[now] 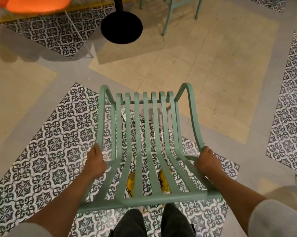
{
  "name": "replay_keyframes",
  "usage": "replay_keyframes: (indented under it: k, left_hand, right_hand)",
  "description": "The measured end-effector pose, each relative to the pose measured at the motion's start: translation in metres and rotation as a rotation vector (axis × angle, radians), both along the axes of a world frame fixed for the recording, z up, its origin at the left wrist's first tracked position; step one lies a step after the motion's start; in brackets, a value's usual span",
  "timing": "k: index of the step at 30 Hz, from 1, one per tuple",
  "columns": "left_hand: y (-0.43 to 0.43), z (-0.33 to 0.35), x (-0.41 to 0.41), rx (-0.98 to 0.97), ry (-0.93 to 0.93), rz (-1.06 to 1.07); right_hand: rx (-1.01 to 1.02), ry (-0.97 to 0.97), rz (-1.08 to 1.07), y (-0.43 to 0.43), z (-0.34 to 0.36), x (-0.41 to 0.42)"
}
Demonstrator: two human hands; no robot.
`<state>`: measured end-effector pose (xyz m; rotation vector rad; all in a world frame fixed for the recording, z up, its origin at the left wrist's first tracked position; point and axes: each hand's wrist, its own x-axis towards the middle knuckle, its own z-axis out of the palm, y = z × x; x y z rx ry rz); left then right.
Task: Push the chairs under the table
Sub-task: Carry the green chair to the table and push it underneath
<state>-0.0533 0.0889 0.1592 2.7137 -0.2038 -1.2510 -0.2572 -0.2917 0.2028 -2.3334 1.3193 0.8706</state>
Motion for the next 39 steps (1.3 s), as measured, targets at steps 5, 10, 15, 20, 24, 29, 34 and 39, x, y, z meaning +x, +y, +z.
replay_keyframes:
  k: [5,10,15,20,24,29,34,39]
  left_hand:
    - [-0.015,0.038,-0.021,-0.002,-0.012,-0.237]
    - [-0.037,0.094,-0.055,-0.227,0.203,-0.136]
    - [-0.032,0.129,-0.094,-0.175,0.287,-0.291]
    - [-0.014,0.130,-0.124,-0.169,-0.099,-0.376]
    - [-0.016,0.119,-0.134,-0.133,-0.339,-0.440]
    - [-0.017,0.110,-0.139,-0.099,-0.530,-0.473]
    - [-0.019,0.104,-0.143,-0.105,-0.707,-0.450]
    - [-0.014,0.099,-0.132,-0.104,-0.810,-0.675]
  right_hand:
    - [0.061,-0.024,0.208,0.012,0.033,-0.009]
    - [0.236,-0.125,0.273,0.031,0.071,-0.026]
    - [0.267,-0.211,0.362,0.052,0.098,-0.062]
    - [0.097,-0.226,0.519,0.064,0.103,-0.081]
    - [-0.044,-0.292,0.533,0.073,0.099,-0.085]
    - [-0.185,-0.300,0.681,0.077,0.091,-0.088]
    - [-0.273,-0.415,0.576,0.076,0.074,-0.089]
    - [-0.326,-0.487,0.596,0.070,0.068,-0.082]
